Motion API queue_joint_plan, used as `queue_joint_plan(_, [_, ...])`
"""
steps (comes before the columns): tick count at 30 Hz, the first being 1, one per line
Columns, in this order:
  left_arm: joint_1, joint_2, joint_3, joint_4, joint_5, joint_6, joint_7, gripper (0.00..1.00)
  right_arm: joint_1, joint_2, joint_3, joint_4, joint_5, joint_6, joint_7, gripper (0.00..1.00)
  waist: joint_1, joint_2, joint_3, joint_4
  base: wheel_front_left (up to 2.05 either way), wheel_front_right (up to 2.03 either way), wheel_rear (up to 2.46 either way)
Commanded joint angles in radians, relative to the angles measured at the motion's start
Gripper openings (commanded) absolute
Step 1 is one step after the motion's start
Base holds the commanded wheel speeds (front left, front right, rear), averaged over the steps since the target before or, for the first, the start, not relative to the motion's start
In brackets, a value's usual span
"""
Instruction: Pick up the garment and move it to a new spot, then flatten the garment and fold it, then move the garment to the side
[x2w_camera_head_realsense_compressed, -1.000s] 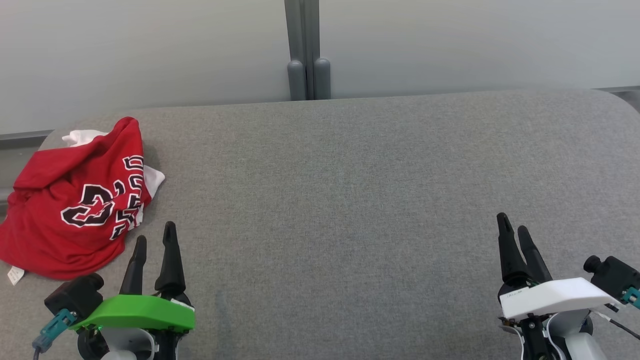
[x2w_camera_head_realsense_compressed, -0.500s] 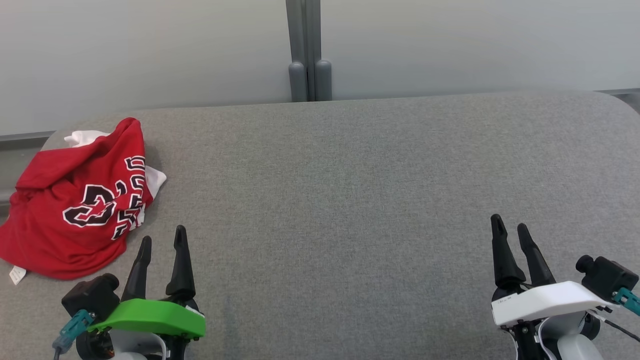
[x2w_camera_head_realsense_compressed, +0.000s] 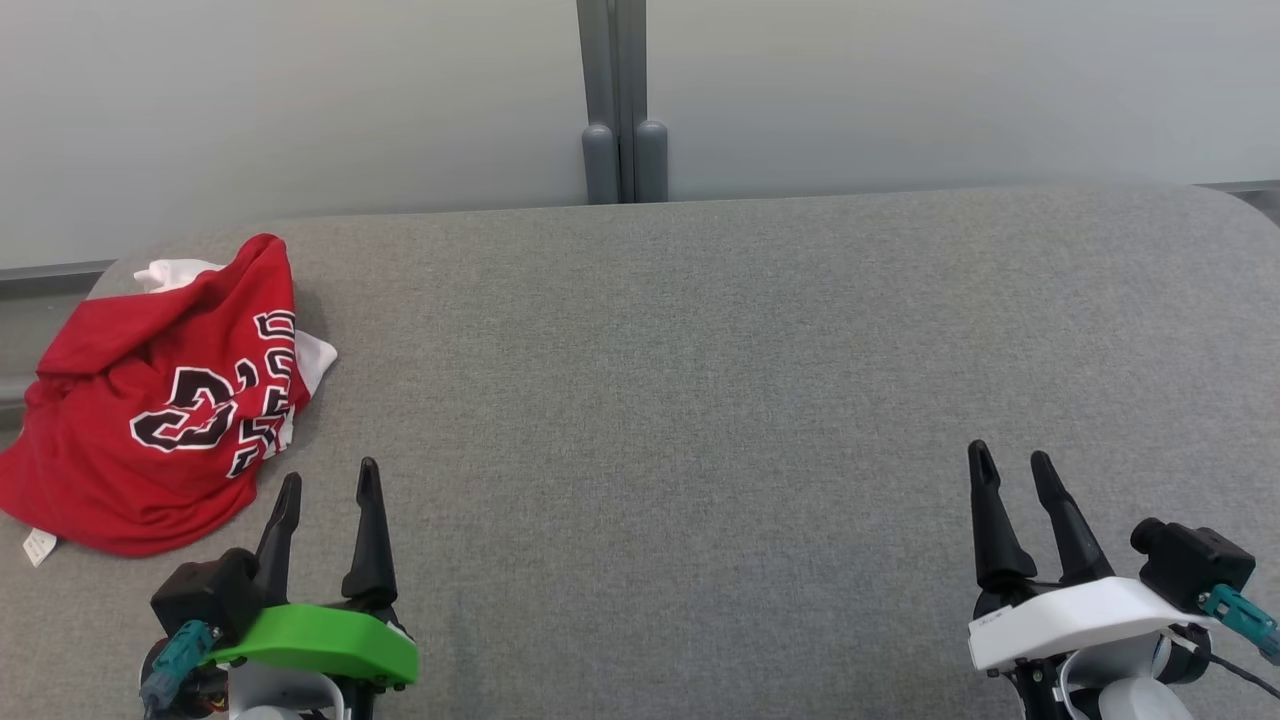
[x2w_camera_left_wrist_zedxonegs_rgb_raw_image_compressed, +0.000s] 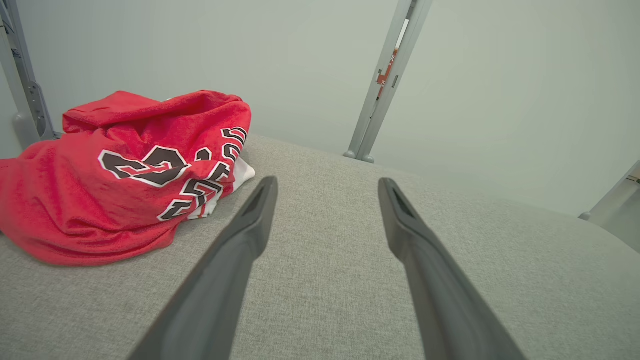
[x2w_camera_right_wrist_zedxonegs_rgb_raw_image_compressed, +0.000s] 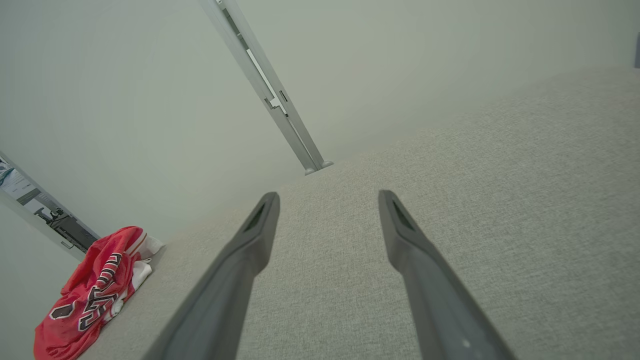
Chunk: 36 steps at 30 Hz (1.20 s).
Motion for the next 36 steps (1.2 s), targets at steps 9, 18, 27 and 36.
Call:
queue_joint_plan(9, [0.003,0.008,-0.007,0.012,0.095,0.012,-0.028,1.0,0.008,-0.006,0.005,-0.006,-0.104,0.001,-0.028,1.0,-0.0001,0.0,0.0,-0.001,0.0,0.0,0.0])
queue_joint_plan(18, [0.002,0.013,-0.009,0.025,0.164,0.02,-0.046,1.0,0.016,-0.007,0.008,-0.009,-0.179,0.001,-0.047,1.0,-0.0001,0.0,-0.007,0.003,0.0,0.0,0.0])
queue_joint_plan(27, [0.007,0.021,-0.005,0.046,0.214,0.022,-0.062,1.0,0.027,-0.007,0.007,0.0,-0.247,0.001,-0.062,1.0,-0.0001,0.0,-0.02,0.012,0.0,0.0,0.0])
queue_joint_plan(36, [0.013,0.02,-0.01,0.049,0.23,0.011,-0.068,1.0,0.039,-0.007,-0.006,0.012,-0.311,0.001,-0.079,1.0,-0.0001,0.0,-0.025,0.018,0.0,0.0,0.0])
